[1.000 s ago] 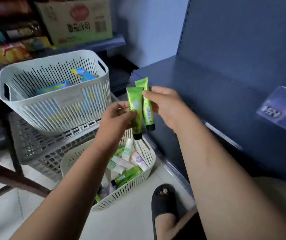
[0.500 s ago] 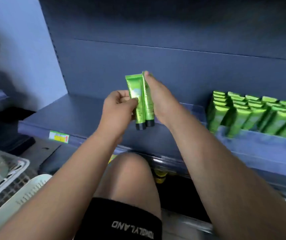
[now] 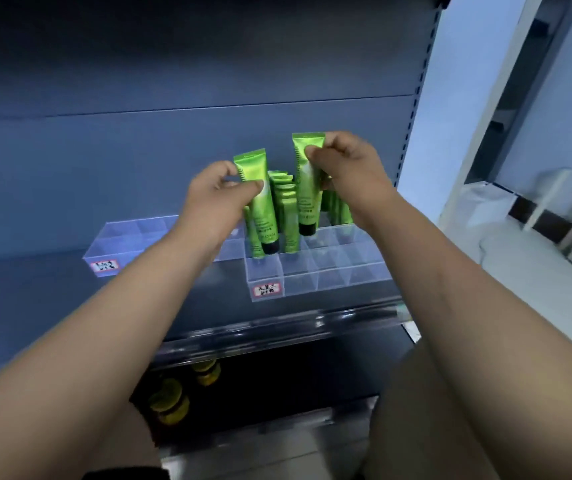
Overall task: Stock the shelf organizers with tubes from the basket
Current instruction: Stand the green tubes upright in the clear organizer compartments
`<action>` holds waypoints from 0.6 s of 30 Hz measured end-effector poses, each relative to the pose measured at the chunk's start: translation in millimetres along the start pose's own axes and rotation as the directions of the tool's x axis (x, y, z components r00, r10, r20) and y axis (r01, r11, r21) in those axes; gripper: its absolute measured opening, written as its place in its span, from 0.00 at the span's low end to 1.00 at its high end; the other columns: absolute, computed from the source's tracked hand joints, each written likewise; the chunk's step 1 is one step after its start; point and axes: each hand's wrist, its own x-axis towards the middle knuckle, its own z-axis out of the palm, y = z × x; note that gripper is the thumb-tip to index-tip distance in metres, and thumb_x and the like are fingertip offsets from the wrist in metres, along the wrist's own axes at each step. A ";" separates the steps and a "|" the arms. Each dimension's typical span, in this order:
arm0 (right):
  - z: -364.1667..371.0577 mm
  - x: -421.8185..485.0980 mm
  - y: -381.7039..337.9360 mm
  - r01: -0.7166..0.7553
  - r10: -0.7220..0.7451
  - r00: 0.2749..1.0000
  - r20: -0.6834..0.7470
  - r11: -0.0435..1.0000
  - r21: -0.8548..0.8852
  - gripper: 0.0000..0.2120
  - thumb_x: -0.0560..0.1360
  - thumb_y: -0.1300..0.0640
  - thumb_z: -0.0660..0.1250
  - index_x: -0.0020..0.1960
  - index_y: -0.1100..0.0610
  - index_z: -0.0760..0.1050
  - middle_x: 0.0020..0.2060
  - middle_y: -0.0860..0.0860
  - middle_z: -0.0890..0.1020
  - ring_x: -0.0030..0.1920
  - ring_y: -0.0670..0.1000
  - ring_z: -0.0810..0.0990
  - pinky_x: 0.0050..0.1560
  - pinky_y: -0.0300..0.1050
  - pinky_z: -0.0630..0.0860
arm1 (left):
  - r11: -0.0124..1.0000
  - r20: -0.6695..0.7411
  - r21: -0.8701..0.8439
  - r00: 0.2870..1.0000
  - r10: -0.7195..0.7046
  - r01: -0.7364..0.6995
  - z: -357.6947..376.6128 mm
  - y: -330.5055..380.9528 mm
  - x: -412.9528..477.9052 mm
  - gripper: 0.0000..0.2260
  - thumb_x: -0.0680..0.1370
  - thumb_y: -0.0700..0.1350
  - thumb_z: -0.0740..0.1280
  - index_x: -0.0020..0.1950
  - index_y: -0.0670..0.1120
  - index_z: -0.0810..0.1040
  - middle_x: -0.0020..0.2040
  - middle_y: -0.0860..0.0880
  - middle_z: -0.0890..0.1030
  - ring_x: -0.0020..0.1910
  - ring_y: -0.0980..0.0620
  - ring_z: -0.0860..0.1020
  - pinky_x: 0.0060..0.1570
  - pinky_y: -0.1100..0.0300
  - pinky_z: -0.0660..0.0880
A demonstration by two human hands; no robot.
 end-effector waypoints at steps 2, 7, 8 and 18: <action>-22.7 -2.5 9.1 0.008 -0.008 0.999 -0.038 1.000 -0.010 0.06 0.78 0.60 0.70 0.46 0.57 0.74 0.39 0.55 0.74 0.40 0.50 0.78 0.38 0.46 0.76 | 0.999 0.058 0.026 0.998 0.039 -0.040 15.7 1.8 6.6 0.10 0.76 0.41 0.75 0.46 0.43 0.74 0.41 0.41 0.76 0.40 0.49 0.73 0.42 0.53 0.70; -54.5 -4.9 45.2 -0.023 0.022 0.997 -0.076 1.000 -0.002 0.07 0.80 0.63 0.68 0.56 0.63 0.79 0.44 0.56 0.78 0.42 0.49 0.84 0.39 0.43 0.81 | 0.964 0.126 0.179 0.976 0.176 -0.197 40.1 1.3 28.1 0.09 0.73 0.39 0.77 0.45 0.44 0.77 0.40 0.42 0.76 0.38 0.50 0.75 0.42 0.47 0.78; -57.7 -4.7 51.9 -0.022 0.021 0.996 -0.091 1.000 -0.013 0.07 0.80 0.62 0.68 0.56 0.62 0.79 0.44 0.55 0.79 0.43 0.49 0.84 0.41 0.45 0.82 | 0.960 0.135 0.177 0.972 0.193 -0.215 45.3 1.5 30.9 0.11 0.73 0.37 0.77 0.46 0.49 0.77 0.41 0.42 0.77 0.38 0.50 0.76 0.41 0.51 0.76; -90.4 39.4 89.4 0.042 -0.066 0.970 -0.234 0.993 -0.107 0.06 0.75 0.59 0.73 0.52 0.54 0.83 0.42 0.53 0.81 0.40 0.48 0.80 0.44 0.47 0.78 | 0.873 0.201 0.361 0.942 0.270 -0.327 98.7 -24.2 62.8 0.17 0.71 0.38 0.79 0.42 0.53 0.73 0.43 0.37 0.83 0.37 0.51 0.76 0.40 0.52 0.77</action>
